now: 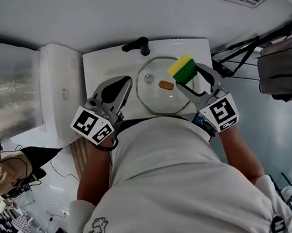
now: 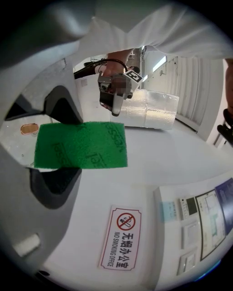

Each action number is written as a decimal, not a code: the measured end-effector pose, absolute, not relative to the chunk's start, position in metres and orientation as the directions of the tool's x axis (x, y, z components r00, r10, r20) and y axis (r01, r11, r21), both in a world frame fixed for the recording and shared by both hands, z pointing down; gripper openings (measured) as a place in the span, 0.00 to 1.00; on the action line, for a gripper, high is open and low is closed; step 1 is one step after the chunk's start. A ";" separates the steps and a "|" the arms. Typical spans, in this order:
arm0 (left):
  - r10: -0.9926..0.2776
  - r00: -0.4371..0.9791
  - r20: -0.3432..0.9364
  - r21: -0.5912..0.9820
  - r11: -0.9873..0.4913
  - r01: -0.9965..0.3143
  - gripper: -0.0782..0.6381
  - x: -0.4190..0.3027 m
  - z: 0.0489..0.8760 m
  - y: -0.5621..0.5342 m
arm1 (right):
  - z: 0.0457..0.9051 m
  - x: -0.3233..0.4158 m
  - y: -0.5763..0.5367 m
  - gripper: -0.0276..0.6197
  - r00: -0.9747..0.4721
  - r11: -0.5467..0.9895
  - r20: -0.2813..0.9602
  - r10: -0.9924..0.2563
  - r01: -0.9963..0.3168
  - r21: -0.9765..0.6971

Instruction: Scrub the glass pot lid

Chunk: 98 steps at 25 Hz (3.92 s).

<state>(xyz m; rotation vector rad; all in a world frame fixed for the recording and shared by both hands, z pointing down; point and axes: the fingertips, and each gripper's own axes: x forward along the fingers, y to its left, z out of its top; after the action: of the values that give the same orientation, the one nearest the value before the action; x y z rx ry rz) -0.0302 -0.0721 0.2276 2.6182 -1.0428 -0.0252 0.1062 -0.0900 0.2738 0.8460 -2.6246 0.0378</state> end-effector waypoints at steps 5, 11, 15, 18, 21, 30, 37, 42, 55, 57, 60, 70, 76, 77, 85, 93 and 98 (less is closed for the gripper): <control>-0.680 0.723 0.122 0.260 -0.681 -0.684 0.11 -0.031 0.223 -0.066 | 0.268 0.100 -0.088 0.50 -0.753 0.822 0.354 -0.555 -0.561 0.095; -0.679 0.727 0.103 0.205 -0.701 -0.683 0.11 -0.041 0.205 -0.048 | 0.263 0.088 -0.072 0.50 -0.750 0.818 0.357 -0.558 -0.570 0.080; -0.674 0.732 0.101 0.194 -0.709 -0.678 0.11 -0.054 0.199 -0.027 | 0.257 0.078 -0.054 0.50 -0.738 0.802 0.349 -0.578 -0.593 0.075; -0.667 0.738 0.098 0.201 -0.713 -0.671 0.11 -0.064 0.193 -0.005 | 0.249 0.069 -0.035 0.50 -0.736 0.800 0.348 -0.582 -0.595 0.078; -0.660 0.745 0.095 0.197 -0.721 -0.664 0.11 -0.074 0.189 0.023 | 0.244 0.057 -0.012 0.50 -0.728 0.794 0.346 -0.591 -0.601 0.092; -0.605 0.792 0.080 0.226 -0.763 -0.606 0.11 -0.091 0.192 0.122 | 0.247 0.035 0.085 0.50 -0.687 0.766 0.381 -0.618 -0.635 0.099; -0.596 0.801 0.059 0.235 -0.771 -0.591 0.11 -0.081 0.192 0.162 | 0.244 0.048 0.129 0.50 -0.671 0.754 0.387 -0.632 -0.647 0.110; -0.593 0.803 0.054 0.220 -0.778 -0.589 0.11 -0.054 0.186 0.179 | 0.239 0.072 0.147 0.50 -0.675 0.754 0.374 -0.636 -0.646 0.115; -0.653 0.752 0.087 0.214 -0.725 -0.654 0.11 0.075 0.186 0.250 | 0.237 0.199 0.227 0.50 -0.714 0.783 0.361 -0.600 -0.617 0.080; -0.666 0.740 0.090 0.208 -0.714 -0.668 0.11 0.093 0.186 0.266 | 0.236 0.218 0.244 0.50 -0.731 0.794 0.342 -0.591 -0.602 0.086; -0.689 0.719 0.092 0.195 -0.696 -0.691 0.11 0.116 0.184 0.292 | 0.237 0.245 0.270 0.50 -0.743 0.803 0.334 -0.580 -0.591 0.078; -0.748 0.657 0.094 0.173 -0.638 -0.751 0.11 0.155 0.181 0.365 | 0.237 0.294 0.336 0.50 -0.777 0.831 0.319 -0.542 -0.552 0.068; -0.745 0.661 0.092 0.185 -0.639 -0.746 0.11 0.157 0.184 0.386 | 0.232 0.294 0.357 0.50 -0.776 0.828 0.315 -0.547 -0.557 0.066; -0.743 0.663 0.092 0.183 -0.642 -0.745 0.11 0.157 0.184 0.388 | 0.230 0.293 0.360 0.50 -0.777 0.828 0.311 -0.547 -0.558 0.062; -0.761 0.643 0.083 0.172 -0.625 -0.762 0.11 0.152 0.180 0.402 | 0.217 0.291 0.364 0.50 -0.791 0.833 0.281 -0.543 -0.550 0.062; -0.774 0.628 0.079 0.175 -0.610 -0.773 0.11 0.152 0.180 0.406 | 0.214 0.297 0.365 0.50 -0.791 0.831 0.273 -0.547 -0.552 0.066; -0.770 0.634 0.075 0.178 -0.615 -0.768 0.11 0.158 0.180 0.402 | 0.214 0.302 0.367 0.49 -0.788 0.827 0.270 -0.553 -0.560 0.058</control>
<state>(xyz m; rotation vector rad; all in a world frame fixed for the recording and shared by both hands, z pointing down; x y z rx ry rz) 0.1584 0.4022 0.1799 2.6611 -1.2670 -0.0134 0.3019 0.3667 0.2142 0.8503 -2.7331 0.0362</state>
